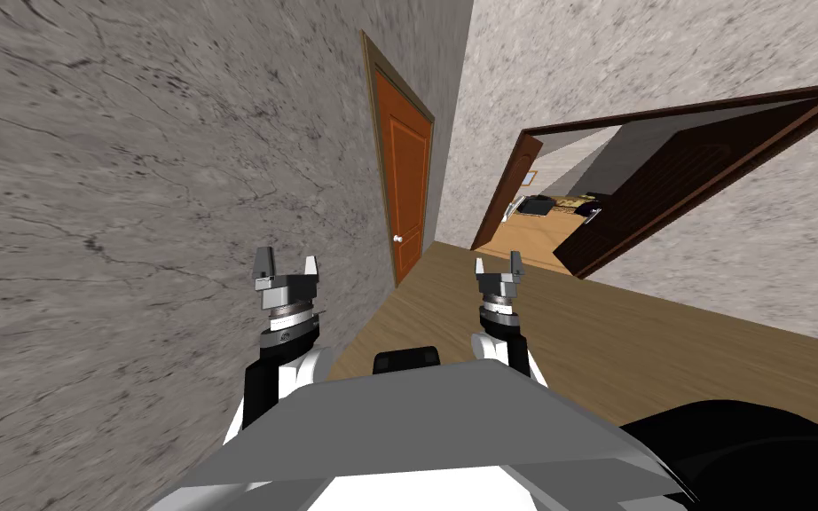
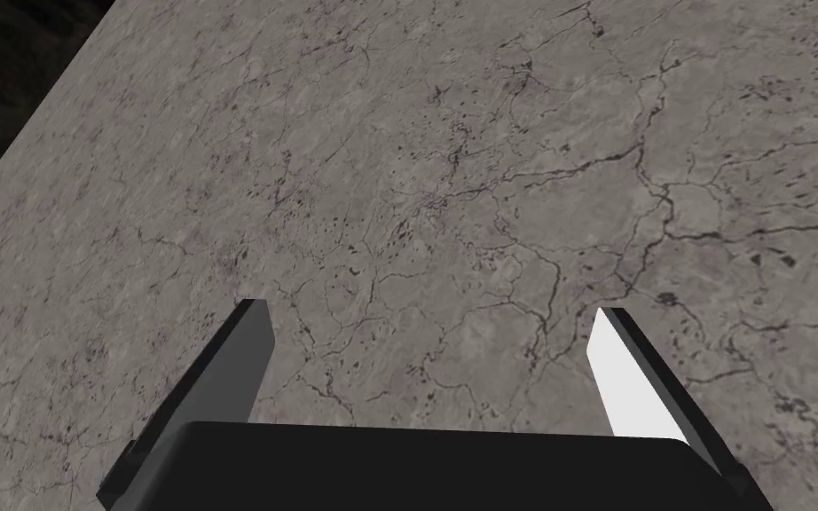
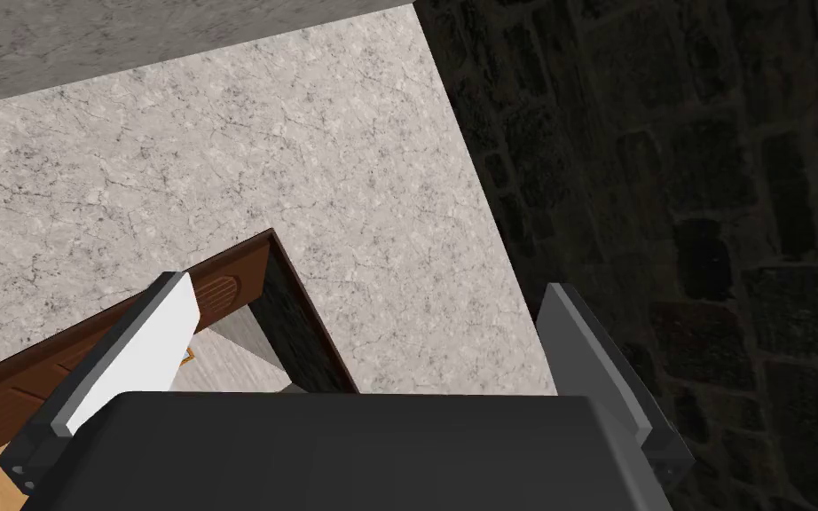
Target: Pull the door open
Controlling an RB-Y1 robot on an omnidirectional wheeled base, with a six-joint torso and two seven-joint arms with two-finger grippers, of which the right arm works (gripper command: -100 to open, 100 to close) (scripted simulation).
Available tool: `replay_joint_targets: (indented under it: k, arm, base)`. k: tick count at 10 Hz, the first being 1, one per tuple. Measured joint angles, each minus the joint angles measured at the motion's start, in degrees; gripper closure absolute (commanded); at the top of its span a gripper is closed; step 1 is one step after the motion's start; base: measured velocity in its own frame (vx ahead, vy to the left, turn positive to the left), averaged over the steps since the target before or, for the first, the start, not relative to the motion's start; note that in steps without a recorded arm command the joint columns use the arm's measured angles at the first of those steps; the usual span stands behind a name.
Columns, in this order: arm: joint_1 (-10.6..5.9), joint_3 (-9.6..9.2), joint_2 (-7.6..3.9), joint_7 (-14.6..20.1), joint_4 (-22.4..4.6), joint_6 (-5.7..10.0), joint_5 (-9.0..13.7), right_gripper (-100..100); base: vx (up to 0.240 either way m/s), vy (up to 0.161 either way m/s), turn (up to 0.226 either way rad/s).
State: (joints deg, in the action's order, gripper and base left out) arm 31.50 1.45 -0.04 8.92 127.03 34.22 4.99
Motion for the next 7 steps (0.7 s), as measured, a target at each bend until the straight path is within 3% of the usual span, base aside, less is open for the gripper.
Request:
replay_joint_targets:
  k: [7]
  arm:
    - [-2.17,1.98,-2.96,-6.3,-7.4,2.59,-6.3,-100]
  base:
    - [0.047,-0.1,0.121]
